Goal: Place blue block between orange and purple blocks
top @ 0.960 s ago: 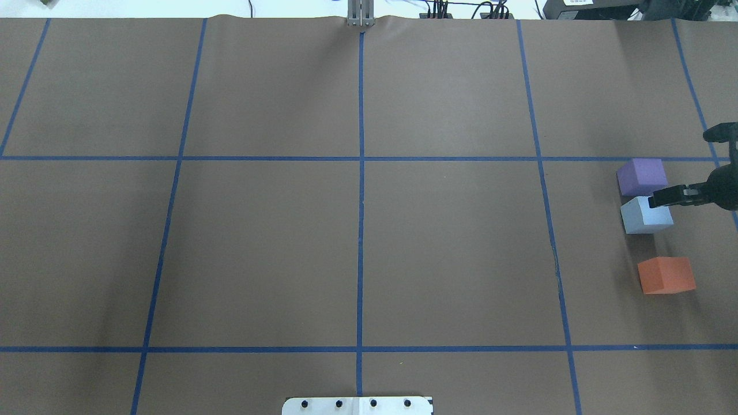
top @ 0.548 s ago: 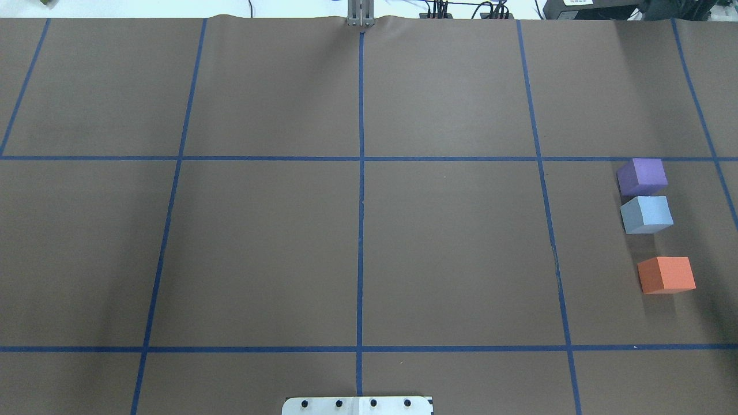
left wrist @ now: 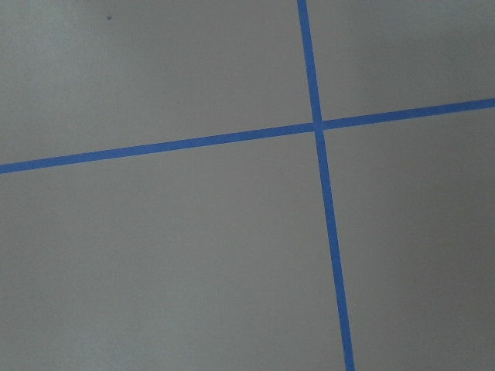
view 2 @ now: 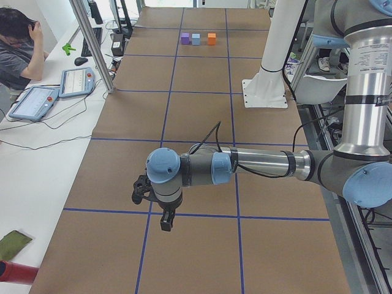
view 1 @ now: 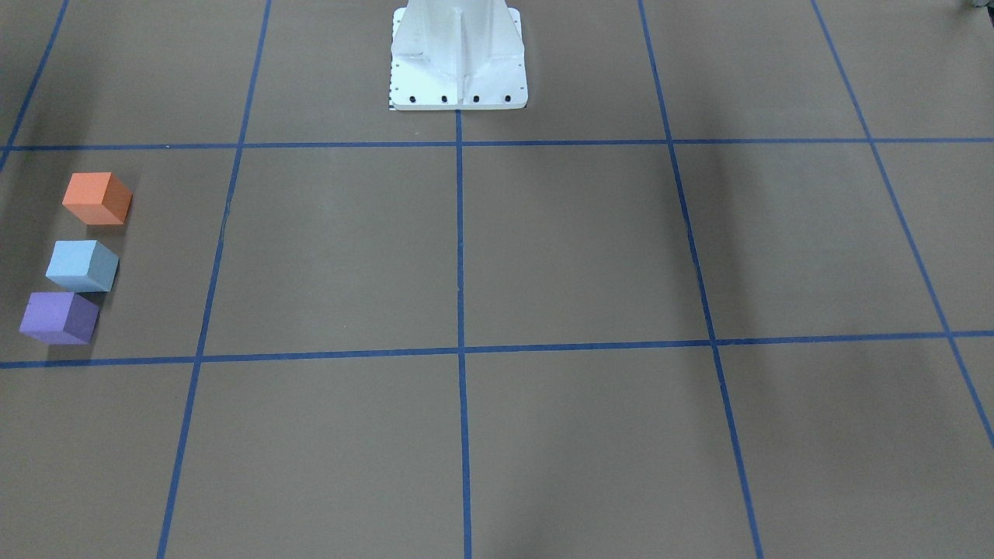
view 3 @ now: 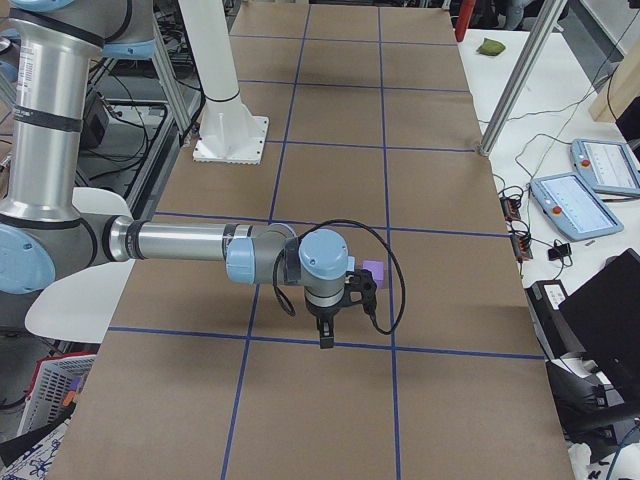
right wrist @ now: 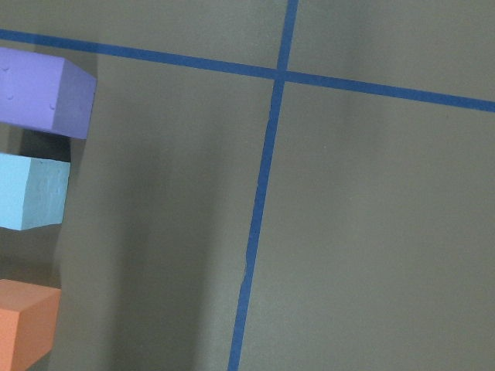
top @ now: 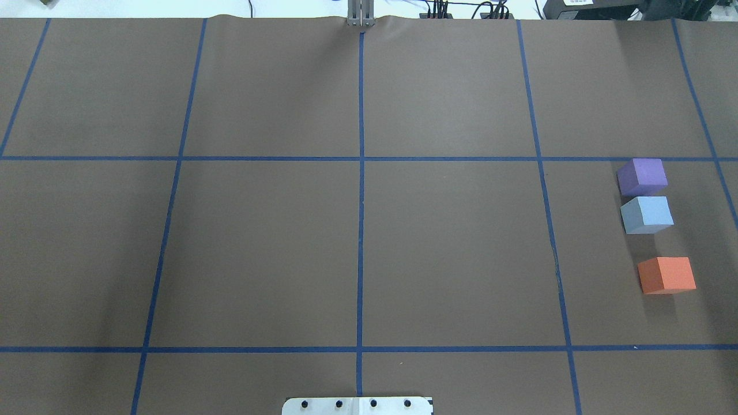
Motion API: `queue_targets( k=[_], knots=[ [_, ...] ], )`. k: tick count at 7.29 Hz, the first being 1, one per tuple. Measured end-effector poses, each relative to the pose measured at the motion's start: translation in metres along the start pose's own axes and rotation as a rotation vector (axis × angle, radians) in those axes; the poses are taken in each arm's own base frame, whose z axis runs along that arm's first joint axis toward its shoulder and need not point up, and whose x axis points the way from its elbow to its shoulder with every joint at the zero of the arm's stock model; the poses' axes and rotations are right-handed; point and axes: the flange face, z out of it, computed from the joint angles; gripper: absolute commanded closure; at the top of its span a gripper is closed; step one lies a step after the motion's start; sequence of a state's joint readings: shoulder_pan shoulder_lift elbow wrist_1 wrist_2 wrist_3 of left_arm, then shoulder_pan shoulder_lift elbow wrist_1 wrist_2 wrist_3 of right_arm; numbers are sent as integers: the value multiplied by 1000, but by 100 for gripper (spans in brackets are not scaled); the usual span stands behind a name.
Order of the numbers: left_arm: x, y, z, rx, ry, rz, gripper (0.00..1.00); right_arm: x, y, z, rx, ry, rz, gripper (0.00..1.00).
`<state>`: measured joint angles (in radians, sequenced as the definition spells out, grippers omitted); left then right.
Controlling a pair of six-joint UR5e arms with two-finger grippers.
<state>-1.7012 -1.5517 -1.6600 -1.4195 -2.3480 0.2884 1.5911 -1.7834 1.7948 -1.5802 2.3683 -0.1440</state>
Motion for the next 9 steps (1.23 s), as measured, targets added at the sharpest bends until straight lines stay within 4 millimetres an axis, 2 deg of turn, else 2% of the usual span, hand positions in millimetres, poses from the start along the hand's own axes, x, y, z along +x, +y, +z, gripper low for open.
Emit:
queue_targets(
  k=[5,9],
  knots=[
    [-11,-7,11,55,8,45,0,1,5,1,0,-3,22,0],
    [-9,-5,9,70,7,64,0,2,5,1,-1,-5,25,0]
  ],
)
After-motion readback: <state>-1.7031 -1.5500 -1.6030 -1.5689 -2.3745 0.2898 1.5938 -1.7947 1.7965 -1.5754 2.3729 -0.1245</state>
